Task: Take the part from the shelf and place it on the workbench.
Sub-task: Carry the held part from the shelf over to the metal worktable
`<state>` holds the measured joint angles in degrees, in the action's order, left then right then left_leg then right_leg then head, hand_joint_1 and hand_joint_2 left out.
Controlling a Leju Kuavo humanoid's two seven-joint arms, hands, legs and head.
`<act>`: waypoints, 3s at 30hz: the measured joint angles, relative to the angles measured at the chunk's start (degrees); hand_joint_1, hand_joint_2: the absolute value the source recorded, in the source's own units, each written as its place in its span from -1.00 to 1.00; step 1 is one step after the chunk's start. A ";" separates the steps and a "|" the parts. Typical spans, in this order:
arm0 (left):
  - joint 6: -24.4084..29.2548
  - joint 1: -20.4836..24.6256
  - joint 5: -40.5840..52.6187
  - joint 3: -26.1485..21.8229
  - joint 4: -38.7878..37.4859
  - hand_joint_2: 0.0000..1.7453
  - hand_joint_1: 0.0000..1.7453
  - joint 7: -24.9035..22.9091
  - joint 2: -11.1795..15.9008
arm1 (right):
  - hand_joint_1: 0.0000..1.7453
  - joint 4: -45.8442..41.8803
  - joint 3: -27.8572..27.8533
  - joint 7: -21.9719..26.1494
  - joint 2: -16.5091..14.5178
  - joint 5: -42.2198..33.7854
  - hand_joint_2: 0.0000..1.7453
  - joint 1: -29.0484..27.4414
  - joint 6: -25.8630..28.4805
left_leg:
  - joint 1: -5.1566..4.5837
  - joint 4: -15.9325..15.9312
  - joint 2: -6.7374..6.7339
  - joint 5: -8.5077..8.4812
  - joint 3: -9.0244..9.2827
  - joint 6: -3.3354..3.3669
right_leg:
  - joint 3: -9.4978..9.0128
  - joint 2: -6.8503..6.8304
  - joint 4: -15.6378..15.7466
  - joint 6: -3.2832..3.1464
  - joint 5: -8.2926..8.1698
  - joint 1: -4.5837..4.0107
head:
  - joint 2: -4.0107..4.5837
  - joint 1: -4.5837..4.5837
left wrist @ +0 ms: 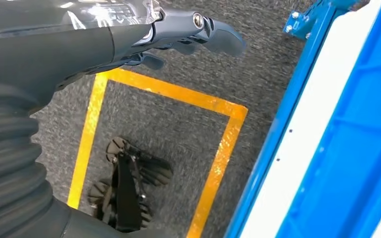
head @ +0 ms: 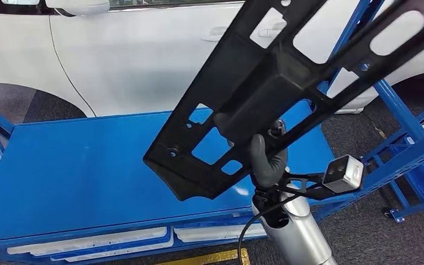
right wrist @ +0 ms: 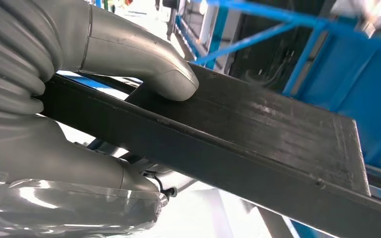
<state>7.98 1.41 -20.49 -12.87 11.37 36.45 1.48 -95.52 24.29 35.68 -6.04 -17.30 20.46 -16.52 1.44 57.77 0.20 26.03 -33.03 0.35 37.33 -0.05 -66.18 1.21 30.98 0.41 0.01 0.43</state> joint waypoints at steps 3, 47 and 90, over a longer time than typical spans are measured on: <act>0.59 -0.05 -0.03 -0.50 0.00 1.00 -1.00 -0.77 -0.04 | 1.00 -3.37 -1.15 0.05 1.70 -0.28 1.00 -2.55 -2.73 | -0.08 0.21 0.00 -0.09 -0.09 0.22 | 4.03 0.00 -8.67 0.29 2.90 0.11 | -0.01 -0.03; 5.00 0.12 3.16 -4.12 0.01 1.00 -1.00 -2.86 -0.27 | 1.00 -4.80 11.71 -0.66 6.05 2.71 1.00 -5.54 -8.21 | -0.52 10.72 -0.13 6.07 -5.88 -2.21 | -6.57 -0.52 11.36 -2.89 -5.49 -0.34 | 0.00 -0.04; 6.24 0.24 6.91 -4.29 0.02 1.00 -1.00 -7.45 -0.77 | 1.00 -10.64 3.19 -2.88 7.31 -0.81 1.00 -10.64 -13.57 | -0.34 -0.55 -0.21 2.76 4.08 -0.09 | 1.29 -0.39 6.10 0.34 -7.08 0.02 | 0.00 -0.33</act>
<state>14.22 1.64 -13.58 -17.16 11.39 29.00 0.71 -106.16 27.48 32.79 1.27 -18.11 9.82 -30.10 1.10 57.21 -0.01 28.80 -28.95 0.25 38.61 -0.45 -60.08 1.55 23.90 0.44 0.01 0.10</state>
